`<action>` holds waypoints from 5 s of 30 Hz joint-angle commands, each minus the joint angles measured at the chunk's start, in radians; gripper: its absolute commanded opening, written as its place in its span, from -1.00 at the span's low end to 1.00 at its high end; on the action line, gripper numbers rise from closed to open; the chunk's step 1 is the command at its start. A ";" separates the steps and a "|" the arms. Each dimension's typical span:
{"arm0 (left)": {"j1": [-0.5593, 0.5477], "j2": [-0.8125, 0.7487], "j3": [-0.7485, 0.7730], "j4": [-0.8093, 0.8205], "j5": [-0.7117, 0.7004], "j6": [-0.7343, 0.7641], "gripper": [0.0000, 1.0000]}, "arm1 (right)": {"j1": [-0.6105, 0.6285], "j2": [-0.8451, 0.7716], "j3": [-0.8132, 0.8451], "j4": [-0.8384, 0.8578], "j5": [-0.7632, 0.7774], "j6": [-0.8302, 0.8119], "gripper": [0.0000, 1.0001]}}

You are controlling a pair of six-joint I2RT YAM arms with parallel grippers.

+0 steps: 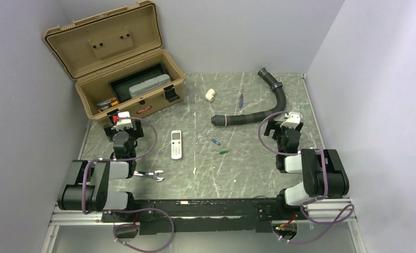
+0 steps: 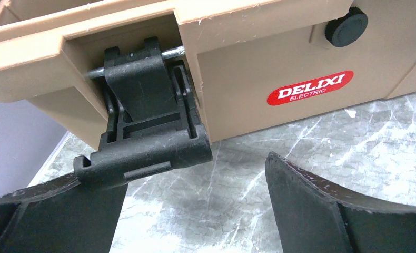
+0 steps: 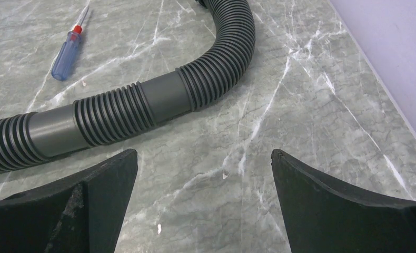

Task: Load the batteries into the remote control
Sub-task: Pick up the remote control from the center of the board.

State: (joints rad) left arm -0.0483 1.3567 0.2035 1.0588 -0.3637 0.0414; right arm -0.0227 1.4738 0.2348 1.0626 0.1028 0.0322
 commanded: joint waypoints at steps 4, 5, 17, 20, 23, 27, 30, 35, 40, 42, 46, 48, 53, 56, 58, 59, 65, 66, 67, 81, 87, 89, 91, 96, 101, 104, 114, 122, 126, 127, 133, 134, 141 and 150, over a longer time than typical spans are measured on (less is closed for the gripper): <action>0.004 0.000 0.002 0.063 0.009 0.005 0.98 | 0.001 0.006 0.023 0.034 -0.002 -0.005 1.00; 0.003 0.000 0.002 0.061 0.010 0.004 0.98 | 0.000 0.007 0.023 0.034 -0.002 -0.005 1.00; 0.004 0.001 0.001 0.062 0.011 0.004 0.98 | 0.001 0.007 0.024 0.033 -0.002 -0.005 1.00; 0.004 0.001 0.001 0.061 0.011 0.003 0.98 | 0.002 0.007 0.024 0.034 -0.002 -0.005 1.00; 0.004 -0.001 0.002 0.063 0.011 0.003 0.98 | 0.001 0.008 0.025 0.033 -0.002 -0.005 1.00; 0.003 -0.001 0.002 0.062 0.011 0.003 0.98 | 0.001 0.008 0.025 0.034 -0.002 -0.005 1.00; 0.004 -0.001 0.000 0.064 0.011 0.005 0.98 | 0.000 0.008 0.025 0.034 -0.002 -0.005 1.00; 0.004 -0.003 -0.010 0.081 0.013 0.011 0.98 | -0.002 0.005 0.024 0.033 -0.003 -0.003 1.00; -0.015 -0.081 0.000 0.008 0.020 0.032 0.98 | 0.001 -0.084 0.076 -0.136 -0.033 -0.025 1.00; -0.027 -0.133 0.024 -0.076 -0.012 0.031 0.98 | 0.005 -0.153 0.118 -0.272 -0.053 -0.048 1.00; -0.048 -0.257 0.080 -0.330 -0.063 -0.028 0.98 | 0.049 -0.318 0.124 -0.405 -0.015 0.001 1.00; -0.050 -0.318 0.096 -0.446 -0.054 -0.126 0.98 | 0.060 -0.373 0.147 -0.500 -0.016 0.032 1.00; -0.065 -0.473 0.151 -0.732 -0.034 -0.263 0.98 | 0.082 -0.480 0.158 -0.601 -0.025 0.126 1.00; -0.083 -0.544 0.186 -0.887 -0.047 -0.348 0.98 | 0.085 -0.508 0.210 -0.736 0.049 0.297 1.00; -0.087 -0.571 0.237 -1.023 -0.034 -0.425 0.98 | 0.084 -0.492 0.277 -0.877 0.062 0.392 1.00; -0.087 -0.578 0.267 -1.104 -0.012 -0.448 0.98 | 0.083 -0.473 0.310 -0.932 0.030 0.395 1.00; -0.085 -0.596 0.380 -1.380 0.079 -0.537 0.98 | 0.081 -0.410 0.409 -1.113 -0.076 0.411 1.00; -0.085 -0.599 0.383 -1.388 0.103 -0.537 0.98 | 0.082 -0.429 0.399 -1.108 -0.085 0.409 1.00; -0.085 -0.599 0.384 -1.385 0.133 -0.534 0.98 | 0.082 -0.444 0.390 -1.107 -0.085 0.408 1.00; -0.476 -0.219 0.587 -1.423 0.028 -0.618 0.98 | 0.089 -0.486 0.323 -1.117 -0.184 0.447 0.93; -0.577 0.059 0.745 -1.461 -0.009 -0.608 0.98 | 0.092 -0.508 0.293 -1.115 -0.208 0.433 0.91; -0.586 0.124 0.789 -1.488 -0.019 -0.612 0.98 | 0.093 -0.514 0.287 -1.118 -0.213 0.428 0.91; -0.591 0.170 0.810 -1.492 -0.017 -0.610 0.98 | 0.094 -0.522 0.284 -1.117 -0.228 0.428 0.91; -0.591 0.248 0.839 -1.496 -0.003 -0.603 0.98 | 0.096 -0.532 0.280 -1.110 -0.254 0.428 0.91; -0.589 0.278 0.826 -1.485 0.012 -0.612 0.98 | 0.095 -0.530 0.277 -1.108 -0.267 0.425 0.92; -0.588 0.287 0.818 -1.466 0.032 -0.616 0.98 | 0.096 -0.527 0.268 -1.101 -0.268 0.426 0.91; -0.528 0.277 0.743 -1.376 0.121 -0.637 0.67 | 0.096 -0.520 0.259 -1.097 -0.272 0.428 0.91; -0.515 0.297 0.747 -1.369 0.134 -0.618 0.56 | 0.096 -0.507 0.260 -1.097 -0.273 0.436 0.91; -0.514 0.315 0.756 -1.371 0.126 -0.616 0.54 | 0.096 -0.511 0.260 -1.102 -0.271 0.435 0.91; -0.515 0.318 0.757 -1.373 0.126 -0.614 0.52 | 0.097 -0.513 0.260 -1.103 -0.269 0.434 0.91; -0.515 0.341 0.768 -1.380 0.117 -0.603 0.37 | 0.095 -0.518 0.261 -1.109 -0.268 0.438 0.90; -0.514 0.344 0.770 -1.382 0.114 -0.601 0.34 | 0.096 -0.519 0.262 -1.111 -0.268 0.438 0.90; -0.514 0.361 0.766 -1.386 0.106 -0.591 0.05 | 0.096 -0.526 0.267 -1.120 -0.268 0.442 0.90; -0.515 0.332 0.737 -1.366 0.130 -0.597 -0.74 | 0.095 -0.541 0.268 -1.133 -0.273 0.441 0.91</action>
State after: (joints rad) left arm -0.5640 1.6924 0.9562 -0.3271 -0.2626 -0.5568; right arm 0.0692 0.9588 0.4942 -0.0750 -0.1627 0.4648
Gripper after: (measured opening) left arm 0.535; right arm 0.955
